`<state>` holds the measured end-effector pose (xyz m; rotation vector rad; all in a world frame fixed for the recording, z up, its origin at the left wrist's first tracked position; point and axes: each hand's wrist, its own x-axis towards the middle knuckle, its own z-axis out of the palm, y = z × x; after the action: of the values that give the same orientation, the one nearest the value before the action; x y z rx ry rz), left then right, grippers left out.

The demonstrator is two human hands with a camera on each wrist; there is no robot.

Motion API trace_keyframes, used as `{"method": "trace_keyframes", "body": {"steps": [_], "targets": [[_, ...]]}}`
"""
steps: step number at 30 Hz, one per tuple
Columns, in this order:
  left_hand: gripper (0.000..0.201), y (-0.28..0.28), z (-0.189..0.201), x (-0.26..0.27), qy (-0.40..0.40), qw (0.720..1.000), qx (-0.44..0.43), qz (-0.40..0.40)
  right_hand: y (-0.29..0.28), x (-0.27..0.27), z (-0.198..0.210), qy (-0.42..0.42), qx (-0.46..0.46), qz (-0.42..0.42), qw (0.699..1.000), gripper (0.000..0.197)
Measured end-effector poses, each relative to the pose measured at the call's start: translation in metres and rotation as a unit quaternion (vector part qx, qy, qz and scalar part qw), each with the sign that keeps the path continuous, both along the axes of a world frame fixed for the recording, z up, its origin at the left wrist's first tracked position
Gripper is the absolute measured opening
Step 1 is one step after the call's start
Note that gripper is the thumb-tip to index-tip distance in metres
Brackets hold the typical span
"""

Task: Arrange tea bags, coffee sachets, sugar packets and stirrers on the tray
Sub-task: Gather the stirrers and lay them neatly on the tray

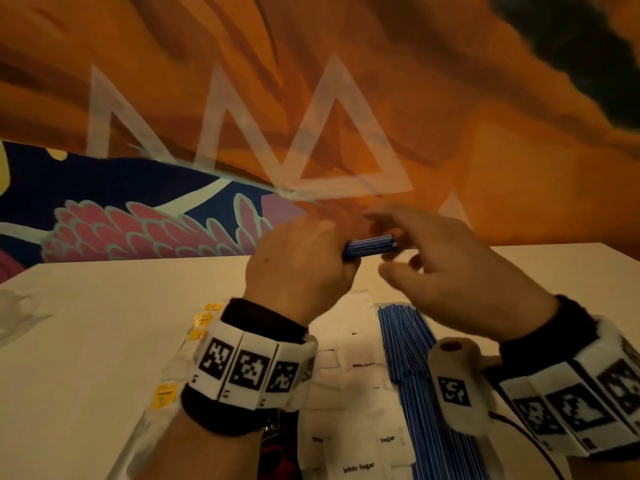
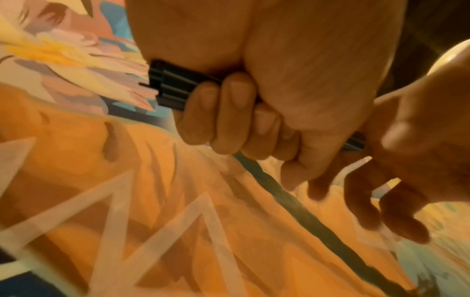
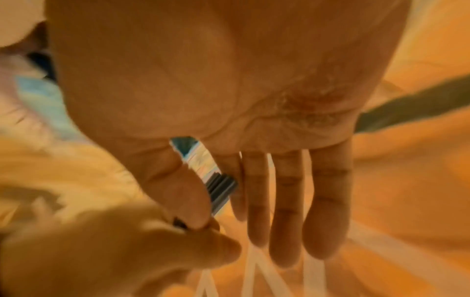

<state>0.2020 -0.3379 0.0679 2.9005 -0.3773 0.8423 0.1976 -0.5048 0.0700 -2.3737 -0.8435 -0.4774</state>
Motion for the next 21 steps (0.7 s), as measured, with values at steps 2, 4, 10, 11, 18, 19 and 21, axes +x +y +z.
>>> {"method": "trace_keyframes", "body": {"steps": [2,4,10,11,18,19,21], "targets": [[0.025,-0.003,0.002,-0.006,-0.008,1.0,0.021,-0.011,0.006,-0.008,-0.002,-0.034,-0.095,-0.046,0.994,0.029],[0.024,-0.012,-0.001,-0.01,-0.001,0.998,0.056,-0.026,0.017,-0.014,-0.006,-0.047,-0.135,-0.094,0.985,0.012],[0.016,-0.019,-0.011,-0.007,0.012,0.995,0.101,0.002,0.023,-0.012,-0.014,-0.043,-0.177,-0.177,0.967,0.016],[0.016,-0.02,-0.012,-0.006,0.011,0.994,0.104,0.002,0.023,-0.01,-0.015,-0.045,-0.179,-0.18,0.966,0.017],[0.037,0.003,0.004,-0.011,0.014,0.998,0.0,-0.057,0.004,0.012,-0.02,-0.041,-0.138,-0.2,0.969,0.014],[0.036,0.007,0.01,-0.012,0.028,0.995,-0.031,-0.088,-0.001,0.015,-0.019,-0.041,-0.123,-0.203,0.971,0.014],[0.033,0.006,0.013,-0.013,0.018,0.983,-0.103,-0.151,-0.003,0.017,-0.017,-0.038,-0.092,-0.187,0.977,0.015]]}}
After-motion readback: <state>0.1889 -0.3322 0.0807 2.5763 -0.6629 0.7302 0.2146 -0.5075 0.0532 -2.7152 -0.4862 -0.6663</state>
